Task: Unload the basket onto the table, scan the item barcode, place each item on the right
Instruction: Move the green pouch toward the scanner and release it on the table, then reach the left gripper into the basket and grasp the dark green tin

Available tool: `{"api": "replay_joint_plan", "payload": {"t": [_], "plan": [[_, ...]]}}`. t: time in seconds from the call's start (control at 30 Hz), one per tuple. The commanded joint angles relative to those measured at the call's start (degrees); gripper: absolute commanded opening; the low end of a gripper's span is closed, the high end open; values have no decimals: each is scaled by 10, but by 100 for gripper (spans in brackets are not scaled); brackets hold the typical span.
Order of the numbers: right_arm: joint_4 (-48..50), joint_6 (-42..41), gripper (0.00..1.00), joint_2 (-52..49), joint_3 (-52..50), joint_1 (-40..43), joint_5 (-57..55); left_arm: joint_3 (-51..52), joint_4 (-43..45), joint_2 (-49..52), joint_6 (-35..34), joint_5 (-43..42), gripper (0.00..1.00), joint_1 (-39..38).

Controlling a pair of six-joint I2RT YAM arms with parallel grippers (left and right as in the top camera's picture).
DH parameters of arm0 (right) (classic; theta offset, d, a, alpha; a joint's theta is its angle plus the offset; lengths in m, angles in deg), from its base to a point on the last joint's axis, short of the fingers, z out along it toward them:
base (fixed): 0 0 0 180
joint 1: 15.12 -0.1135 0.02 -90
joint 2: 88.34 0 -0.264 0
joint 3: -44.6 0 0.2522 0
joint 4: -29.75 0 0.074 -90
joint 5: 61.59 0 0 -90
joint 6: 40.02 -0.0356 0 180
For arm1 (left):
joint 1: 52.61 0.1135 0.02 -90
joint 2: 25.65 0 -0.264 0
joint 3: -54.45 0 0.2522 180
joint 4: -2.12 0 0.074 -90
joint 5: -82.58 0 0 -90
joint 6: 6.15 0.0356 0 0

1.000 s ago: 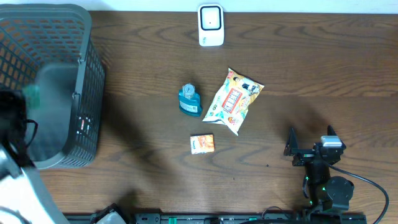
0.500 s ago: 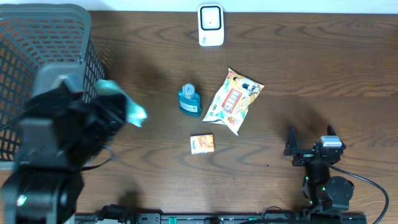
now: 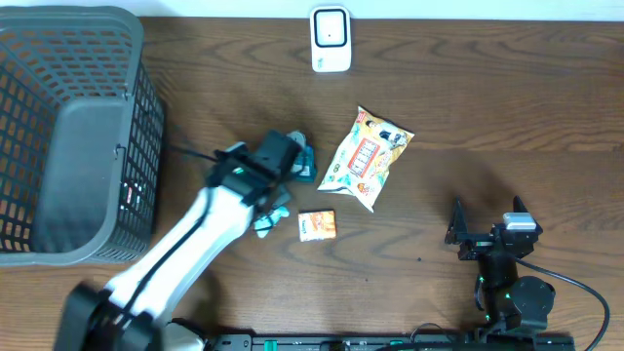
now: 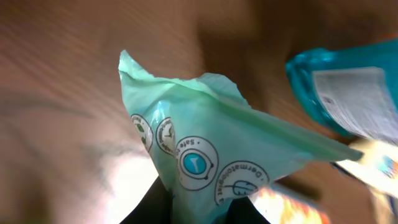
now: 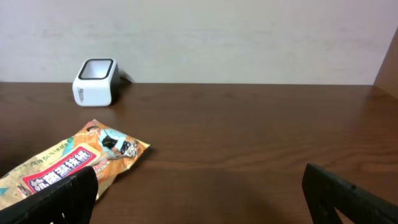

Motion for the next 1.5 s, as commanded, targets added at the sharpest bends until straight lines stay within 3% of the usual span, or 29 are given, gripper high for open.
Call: {"api": "replay_joint_plan", "payload": {"t": [0.0,0.13,0.17,0.2,0.23,0.27,0.37,0.73,0.93,1.07,1.1,1.17,1.33,1.47], "plan": [[-2,8,99,3,0,-2,0,0,32,67,-46,16,15,-10],[-2,8,99,3,0,-2,0,0,44,120,-71,15,17,-16],[-2,8,99,3,0,-2,0,0,42,123,-71,15,31,-16],[-2,8,99,3,0,-2,0,0,39,123,-71,13,67,-16],[-2,8,99,3,0,-2,0,-1,38,122,-69,8,80,-16],[-2,8,99,3,0,-2,0,-2,37,118,-68,3,88,-16],[-2,9,99,3,0,-2,0,-14,21,102,-49,4,96,-14],[-2,8,99,3,0,-2,0,-164,-98,-55,113,5,98,12],[-2,8,99,3,0,-2,0,-256,-120,-168,199,35,98,94],[-2,8,99,3,0,-2,0,-314,-140,-194,213,85,98,180],[-2,8,99,3,0,-2,0,-356,-153,-193,212,84,98,245],[-2,8,99,3,0,-2,0,-387,-161,-188,212,79,98,303],[-2,8,99,3,0,-2,0,-430,-173,-152,187,-9,98,483],[-2,9,99,3,0,-2,0,-429,-203,-79,163,-142,98,602]]}}
